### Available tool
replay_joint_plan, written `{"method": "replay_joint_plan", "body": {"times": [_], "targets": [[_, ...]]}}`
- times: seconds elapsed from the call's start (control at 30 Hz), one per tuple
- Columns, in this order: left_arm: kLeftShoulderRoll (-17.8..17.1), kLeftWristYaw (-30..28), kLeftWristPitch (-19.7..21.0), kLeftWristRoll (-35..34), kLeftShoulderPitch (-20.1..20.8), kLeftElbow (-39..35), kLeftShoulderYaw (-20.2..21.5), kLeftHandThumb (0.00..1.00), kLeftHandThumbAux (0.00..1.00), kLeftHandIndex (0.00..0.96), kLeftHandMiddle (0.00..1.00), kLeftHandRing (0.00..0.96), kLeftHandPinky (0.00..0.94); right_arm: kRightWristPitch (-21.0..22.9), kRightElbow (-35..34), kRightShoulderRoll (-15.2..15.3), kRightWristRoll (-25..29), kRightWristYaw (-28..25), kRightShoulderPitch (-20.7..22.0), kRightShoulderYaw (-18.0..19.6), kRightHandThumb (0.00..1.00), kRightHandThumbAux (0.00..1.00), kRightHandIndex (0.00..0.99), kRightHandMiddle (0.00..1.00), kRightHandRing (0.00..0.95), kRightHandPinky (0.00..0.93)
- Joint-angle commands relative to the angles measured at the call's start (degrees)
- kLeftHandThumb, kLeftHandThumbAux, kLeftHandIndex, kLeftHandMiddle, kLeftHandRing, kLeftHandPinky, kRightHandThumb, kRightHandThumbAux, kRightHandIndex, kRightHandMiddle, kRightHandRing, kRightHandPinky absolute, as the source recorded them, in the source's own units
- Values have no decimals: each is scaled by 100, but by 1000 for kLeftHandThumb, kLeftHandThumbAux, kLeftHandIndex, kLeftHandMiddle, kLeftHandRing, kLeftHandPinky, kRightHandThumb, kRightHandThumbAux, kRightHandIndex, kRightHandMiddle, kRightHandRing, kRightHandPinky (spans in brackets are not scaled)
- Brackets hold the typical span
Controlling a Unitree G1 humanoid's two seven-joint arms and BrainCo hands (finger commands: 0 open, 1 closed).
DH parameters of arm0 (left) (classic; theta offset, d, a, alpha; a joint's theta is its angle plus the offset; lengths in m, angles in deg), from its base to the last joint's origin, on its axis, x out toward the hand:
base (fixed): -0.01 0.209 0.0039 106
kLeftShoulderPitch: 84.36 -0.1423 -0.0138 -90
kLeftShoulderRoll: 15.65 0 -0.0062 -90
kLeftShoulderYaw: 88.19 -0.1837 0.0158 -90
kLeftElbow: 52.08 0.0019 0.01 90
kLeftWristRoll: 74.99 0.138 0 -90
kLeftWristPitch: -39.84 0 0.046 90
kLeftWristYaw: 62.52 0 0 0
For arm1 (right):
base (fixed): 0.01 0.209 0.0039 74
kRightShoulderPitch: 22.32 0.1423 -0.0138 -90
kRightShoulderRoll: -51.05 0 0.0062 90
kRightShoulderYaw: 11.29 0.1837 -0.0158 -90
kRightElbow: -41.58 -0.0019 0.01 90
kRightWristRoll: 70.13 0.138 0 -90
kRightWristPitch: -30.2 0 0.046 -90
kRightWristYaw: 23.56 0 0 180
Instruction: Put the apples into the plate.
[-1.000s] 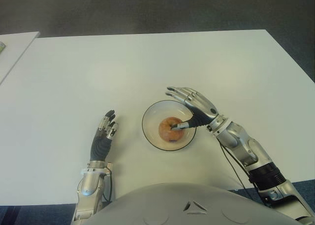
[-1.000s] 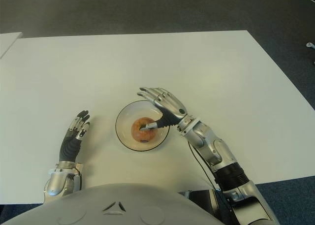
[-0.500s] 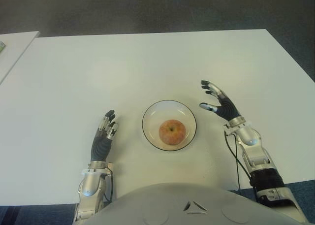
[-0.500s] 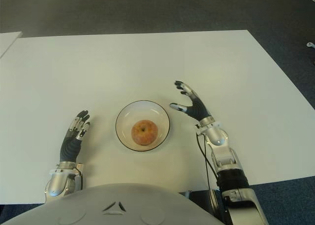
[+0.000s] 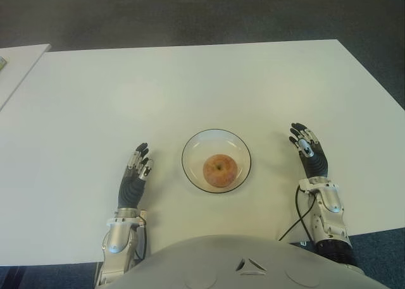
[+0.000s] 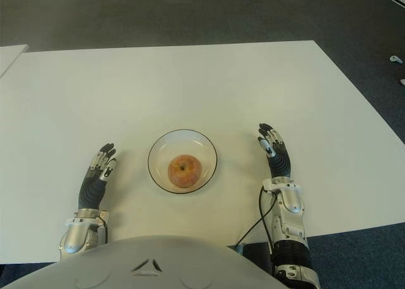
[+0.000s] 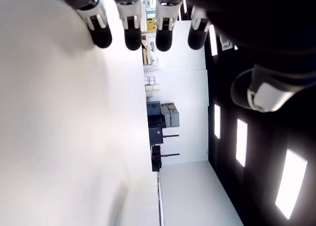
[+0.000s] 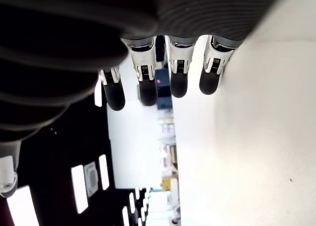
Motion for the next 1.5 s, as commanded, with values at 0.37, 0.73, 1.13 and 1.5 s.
{"method": "replay_joint_plan", "body": {"times": [0.37,0.73,1.13,1.5], "targets": [[136,-11,251,35,-106,453,-52,42,464,0,0,0,4,-95,870,-256,-363,-266,-173,-222,159,521,98,102,66,90],[214,98,94,128,-85,570,-42,37,476,19,3,1,31,-137,1095,-380,-377,-374,-138,-315,163,521,94,94,65,88],[288,167,92,241,-163,469,-96,45,471,19,7,4,33,-128,1098,-471,-363,-427,-169,-345,154,533,75,80,50,76],[355,204,133,296,-253,369,-118,40,455,21,7,5,35,-166,1045,-507,-370,-443,-211,-365,164,552,73,88,59,80]]}}
